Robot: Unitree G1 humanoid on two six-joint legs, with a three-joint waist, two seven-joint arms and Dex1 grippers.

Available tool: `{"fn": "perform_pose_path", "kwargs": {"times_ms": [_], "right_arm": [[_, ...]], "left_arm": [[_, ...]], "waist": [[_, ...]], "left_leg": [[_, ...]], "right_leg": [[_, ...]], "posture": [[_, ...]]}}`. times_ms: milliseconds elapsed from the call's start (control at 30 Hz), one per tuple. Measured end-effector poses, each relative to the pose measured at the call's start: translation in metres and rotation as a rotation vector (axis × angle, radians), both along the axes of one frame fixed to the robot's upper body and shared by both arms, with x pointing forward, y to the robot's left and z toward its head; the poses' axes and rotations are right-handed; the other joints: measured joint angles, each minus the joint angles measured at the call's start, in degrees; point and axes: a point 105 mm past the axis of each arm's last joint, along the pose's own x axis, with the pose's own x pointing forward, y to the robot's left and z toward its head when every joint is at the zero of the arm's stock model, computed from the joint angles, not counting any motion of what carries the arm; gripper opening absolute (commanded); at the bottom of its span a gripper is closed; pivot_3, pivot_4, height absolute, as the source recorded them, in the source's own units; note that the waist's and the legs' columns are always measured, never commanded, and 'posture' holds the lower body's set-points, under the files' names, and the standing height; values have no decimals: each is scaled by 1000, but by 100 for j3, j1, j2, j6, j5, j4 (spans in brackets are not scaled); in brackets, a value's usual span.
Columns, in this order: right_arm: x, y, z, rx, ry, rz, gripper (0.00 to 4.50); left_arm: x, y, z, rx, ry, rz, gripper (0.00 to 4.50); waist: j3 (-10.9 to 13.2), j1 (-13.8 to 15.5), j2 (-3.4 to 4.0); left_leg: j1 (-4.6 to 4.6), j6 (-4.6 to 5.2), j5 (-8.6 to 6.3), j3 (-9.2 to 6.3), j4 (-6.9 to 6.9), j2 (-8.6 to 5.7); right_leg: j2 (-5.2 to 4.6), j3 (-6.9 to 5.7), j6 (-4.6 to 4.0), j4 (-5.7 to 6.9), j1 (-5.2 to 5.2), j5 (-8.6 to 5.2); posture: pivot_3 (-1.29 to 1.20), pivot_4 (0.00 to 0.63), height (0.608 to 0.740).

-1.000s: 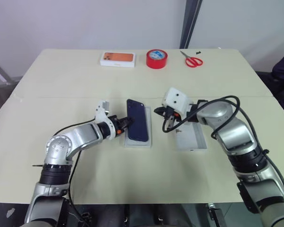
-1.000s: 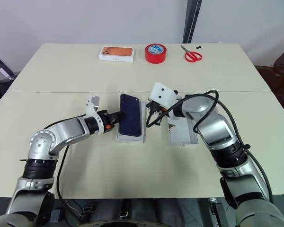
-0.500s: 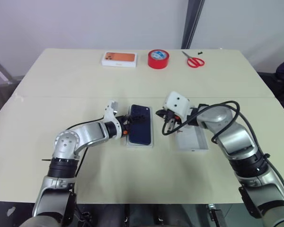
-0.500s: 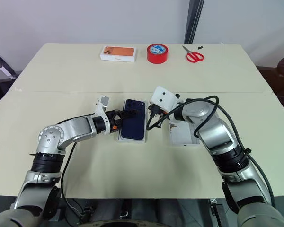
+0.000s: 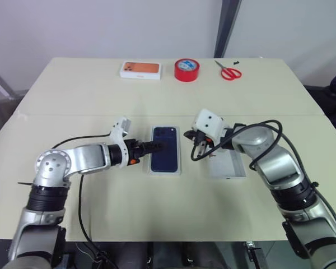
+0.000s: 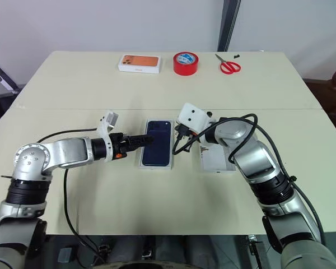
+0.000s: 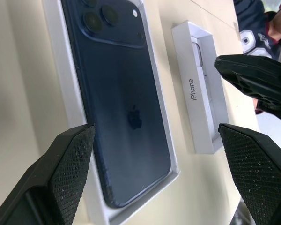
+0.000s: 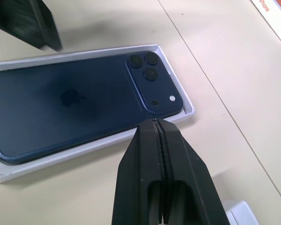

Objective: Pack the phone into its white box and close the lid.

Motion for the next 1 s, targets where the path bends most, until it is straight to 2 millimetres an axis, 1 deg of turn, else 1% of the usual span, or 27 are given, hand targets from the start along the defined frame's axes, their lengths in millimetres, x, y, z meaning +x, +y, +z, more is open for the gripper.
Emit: {"fn": "perform_pose_path", "kwargs": {"times_ms": [100,133,200,233,267,300,333,367,500,567,633,767,900,1000], "right_arm": [[0,0,0,-2,2,0,0],[0,0,-1,-2,2,0,0],[0,0,-2,-11,6,-1,0],[0,0,-5,-38,15,-5,0],[1,-4,-10,-73,20,-23,0],[3,-7,-14,-99,30,-42,0],[3,-8,-20,-120,44,-54,0],[3,-8,-24,-136,52,-55,0],[2,2,-43,-220,52,-54,0],[6,2,-50,-251,48,-82,0],[9,6,-52,-254,45,-93,0],[11,14,-49,-263,23,-86,0],[11,11,-50,-273,32,-97,0],[9,3,-50,-286,46,-106,0]], "left_arm": [[3,8,2,25,-24,25,4424],[4,10,3,28,-29,31,4194],[10,22,10,52,-76,86,3723],[14,34,8,169,-137,121,3321],[19,49,6,298,-205,164,2715],[22,58,5,381,-249,181,2271],[25,61,3,440,-284,182,1761],[26,61,-1,476,-304,166,1310],[28,49,-27,661,-343,22,1310],[30,42,-32,701,-371,-33,1310],[33,30,-34,706,-402,-76,1310],[38,3,-36,694,-465,-155,1310],[39,-11,-37,688,-491,-202,1310],[37,-20,-39,672,-490,-239,1310]], "waist": [[0,-11,0],[0,-12,0],[1,-3,1],[3,-17,-3],[5,-25,0],[5,-15,1],[5,-5,1],[5,2,1],[6,5,-2],[6,6,-1],[7,5,-1],[6,3,-1],[6,16,-1],[6,34,-1]], "left_leg": [[0,0,0,0,0,0],[0,0,0,0,0,0],[0,0,0,1,0,0],[0,0,0,2,-1,-1],[0,0,0,4,-2,-2],[0,-1,0,4,-3,-2],[0,-1,0,5,-3,-3],[0,-1,0,6,-3,-3],[-3,1,-1,6,-2,-4],[-4,1,0,6,-2,-4],[-4,2,0,6,-1,-3],[-4,3,-1,6,0,-3],[-4,19,-8,6,1,-4],[-4,39,-20,6,4,-7]], "right_leg": [[0,0,0,0,0,0],[0,0,0,0,0,0],[0,0,0,0,0,0],[1,0,-1,-1,0,0],[1,1,-1,-2,-1,-1],[1,0,-1,-2,0,-1],[1,0,-2,-3,0,-1],[1,0,-2,-3,0,-1],[0,0,-1,-7,2,-1],[0,0,-1,-7,1,-1],[0,0,-1,-4,0,-1],[1,0,0,-3,0,0],[0,-1,1,-2,2,0],[-3,-2,2,-3,5,0]], "posture": [[0,150,725],[0,150,725],[0,150,725],[0,150,725],[0,150,725],[0,150,725],[0,150,725],[0,150,725],[0,150,725],[0,150,725],[0,150,725],[0,150,725],[0,150,725],[0,150,725]]}}
